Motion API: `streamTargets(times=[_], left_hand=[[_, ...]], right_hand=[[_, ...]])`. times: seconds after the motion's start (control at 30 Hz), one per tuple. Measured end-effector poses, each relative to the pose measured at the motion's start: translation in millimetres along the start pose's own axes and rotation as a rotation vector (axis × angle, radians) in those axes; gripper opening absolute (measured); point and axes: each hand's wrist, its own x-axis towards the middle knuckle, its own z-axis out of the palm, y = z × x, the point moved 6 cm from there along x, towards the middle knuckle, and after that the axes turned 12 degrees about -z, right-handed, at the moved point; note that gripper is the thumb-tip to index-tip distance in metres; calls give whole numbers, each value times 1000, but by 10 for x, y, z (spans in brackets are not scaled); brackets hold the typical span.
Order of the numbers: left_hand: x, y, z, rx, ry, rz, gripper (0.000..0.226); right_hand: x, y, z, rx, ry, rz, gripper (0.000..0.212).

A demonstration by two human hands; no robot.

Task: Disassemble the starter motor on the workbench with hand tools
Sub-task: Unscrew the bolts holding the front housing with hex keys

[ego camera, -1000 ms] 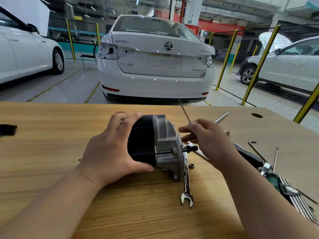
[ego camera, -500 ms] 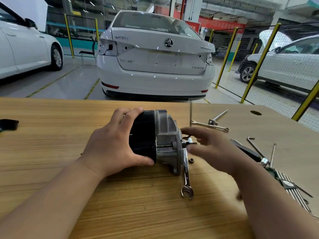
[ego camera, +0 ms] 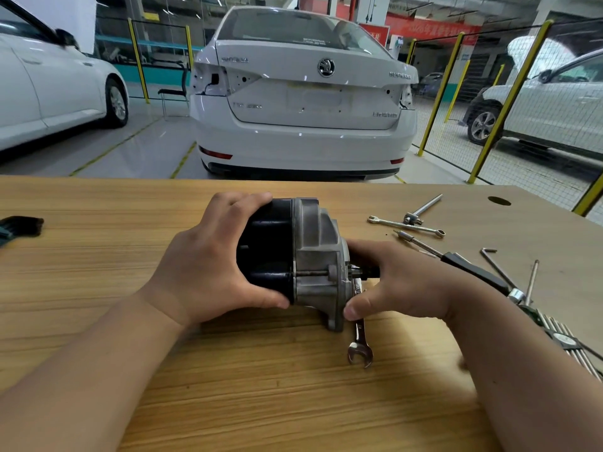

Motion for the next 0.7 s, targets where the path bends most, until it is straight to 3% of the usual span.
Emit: streamTargets(times=[0.3, 0.43, 0.7], left_hand=[[25, -40, 36, 34, -45, -35, 118], [44, -32, 95, 86, -72, -158, 120], [-235, 268, 442, 22, 111, -505, 126]], right_hand=[[40, -17, -2, 6, -19, 2, 82], [45, -14, 19, -8, 16, 12, 87], [94, -47, 92, -98, 121, -31, 85]])
